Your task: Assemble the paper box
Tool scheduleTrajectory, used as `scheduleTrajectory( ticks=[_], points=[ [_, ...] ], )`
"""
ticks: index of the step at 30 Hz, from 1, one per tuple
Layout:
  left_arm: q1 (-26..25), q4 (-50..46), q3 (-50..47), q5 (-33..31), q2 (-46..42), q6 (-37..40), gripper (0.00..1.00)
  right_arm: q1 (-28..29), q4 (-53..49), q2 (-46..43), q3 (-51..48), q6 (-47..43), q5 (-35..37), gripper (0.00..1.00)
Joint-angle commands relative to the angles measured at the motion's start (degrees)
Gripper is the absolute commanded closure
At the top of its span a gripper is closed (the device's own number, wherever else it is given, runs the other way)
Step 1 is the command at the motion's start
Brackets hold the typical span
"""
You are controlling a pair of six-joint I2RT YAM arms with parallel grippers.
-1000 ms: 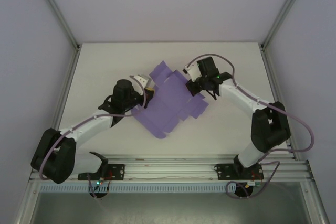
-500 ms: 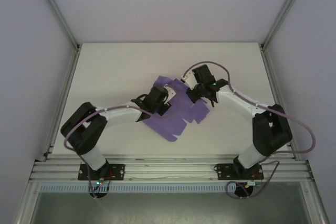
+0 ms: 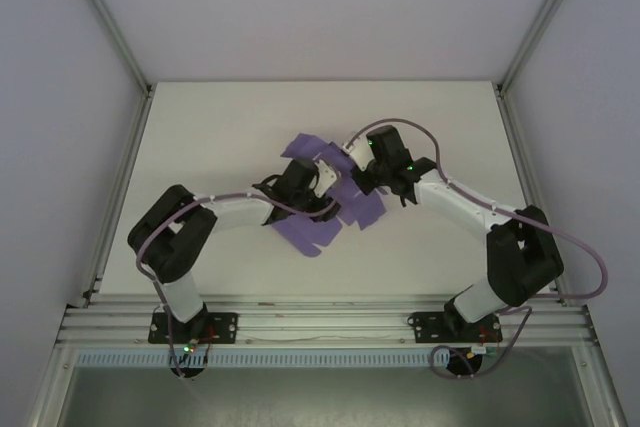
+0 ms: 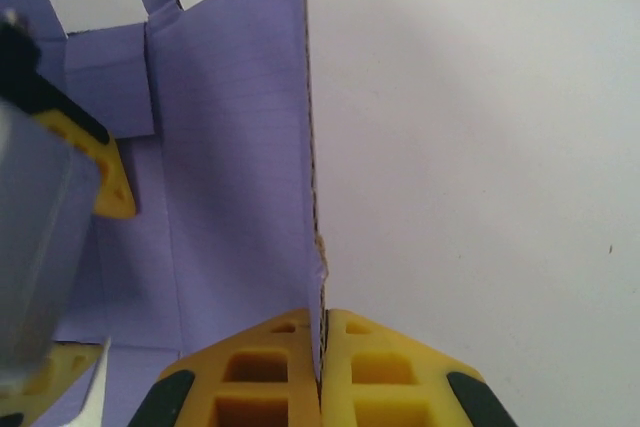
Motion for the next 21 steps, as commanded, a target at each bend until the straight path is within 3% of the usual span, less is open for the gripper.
scheduleTrajectory(
  ticks=[1,3,9,13,17,21],
  points=[
    [2.74,3.98,-3.24,7.65,-6.66,-5.48,0.18,0.28,2.22,-2.26,-1.38,-1.9,2.83,1.0],
    [3.36,4.06,-4.73,7.84,-11.62,-6.54,0.0,0.22,2.41,-2.59,-1.76,-2.83,3.55,1.0],
    [6.73,-3.19,-5.94,-2.06,-24.84,-11.77,0.0,0.22,2.11,-2.78,-2.0,-6.21,4.49,1.0],
    [12.32,-11.24,-4.57,-10.97,-28.77,-17.2,0.0,0.53,2.25,-2.35,-1.79,-9.79,6.54,1.0],
    [17.94,-11.72,-4.17,-7.97,-27.76,-16.51,0.0,2.1,2.85,-1.44,-0.95,-16.52,10.47,1.0],
    [21.02,-8.1,-2.21,5.87,-23.21,-9.69,0.0,3.09,1.91,-0.98,0.26,-22.32,8.16,1.0]
  ],
)
